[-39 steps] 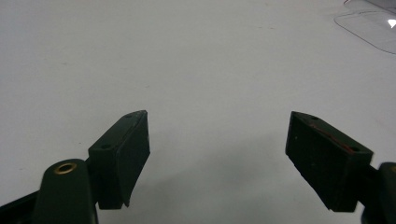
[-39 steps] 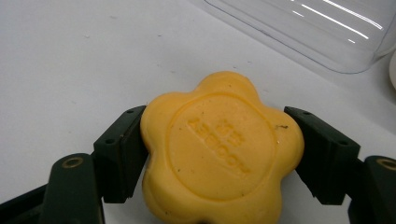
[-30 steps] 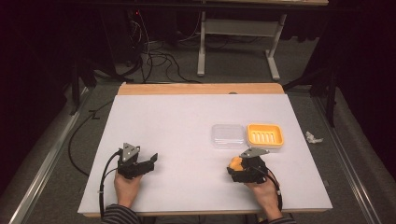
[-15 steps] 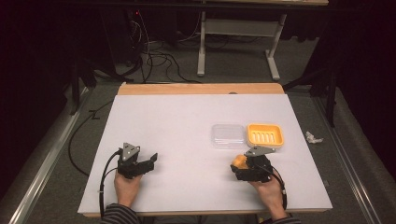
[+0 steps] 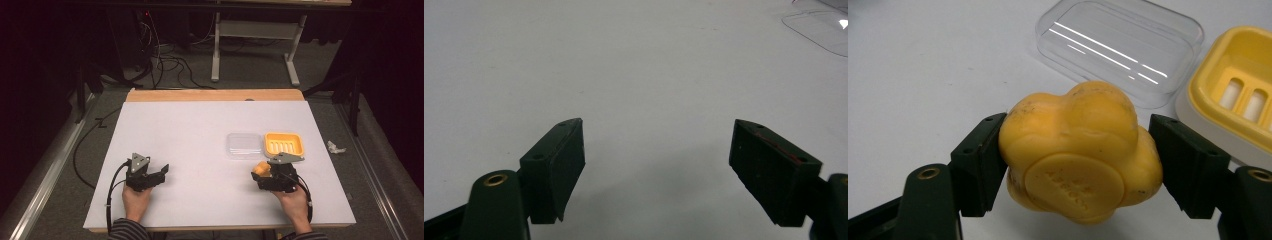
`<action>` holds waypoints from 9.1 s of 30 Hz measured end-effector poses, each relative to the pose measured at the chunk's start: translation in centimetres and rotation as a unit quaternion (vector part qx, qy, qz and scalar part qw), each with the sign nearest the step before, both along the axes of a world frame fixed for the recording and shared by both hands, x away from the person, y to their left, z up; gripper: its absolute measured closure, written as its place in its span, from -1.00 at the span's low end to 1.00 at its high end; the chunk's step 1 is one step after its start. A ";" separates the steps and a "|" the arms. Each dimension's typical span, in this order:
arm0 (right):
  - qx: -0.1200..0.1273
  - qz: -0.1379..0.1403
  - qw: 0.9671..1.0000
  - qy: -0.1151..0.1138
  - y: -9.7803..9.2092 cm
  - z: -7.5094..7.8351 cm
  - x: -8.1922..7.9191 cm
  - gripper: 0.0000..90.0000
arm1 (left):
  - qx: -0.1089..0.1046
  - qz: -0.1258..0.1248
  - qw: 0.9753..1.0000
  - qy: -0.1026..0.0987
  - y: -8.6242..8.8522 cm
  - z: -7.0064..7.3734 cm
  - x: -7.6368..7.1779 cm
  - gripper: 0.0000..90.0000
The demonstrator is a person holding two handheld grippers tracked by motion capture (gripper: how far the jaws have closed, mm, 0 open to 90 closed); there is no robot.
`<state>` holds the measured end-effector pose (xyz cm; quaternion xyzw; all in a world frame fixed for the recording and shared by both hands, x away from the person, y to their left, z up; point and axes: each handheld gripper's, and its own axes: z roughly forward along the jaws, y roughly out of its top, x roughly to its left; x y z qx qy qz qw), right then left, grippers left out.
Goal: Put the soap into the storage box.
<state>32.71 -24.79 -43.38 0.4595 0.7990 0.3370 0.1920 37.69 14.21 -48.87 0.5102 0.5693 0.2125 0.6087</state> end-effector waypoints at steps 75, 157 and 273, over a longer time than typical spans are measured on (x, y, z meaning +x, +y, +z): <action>-0.024 -0.120 0.992 0.032 -8.0 2.9 8.4 -0.38 | -0.002 0.001 1.000 0.001 0.0 0.0 0.0 -0.50; 0.020 -0.173 0.984 -0.023 -8.2 1.0 8.0 -0.67 | -0.002 -0.002 1.000 0.001 0.0 0.0 0.0 -0.50; 0.097 -0.098 0.986 -0.097 -2.6 -1.0 -1.1 -0.50 | 0.000 -0.002 1.000 -0.001 -0.1 0.0 0.0 -0.49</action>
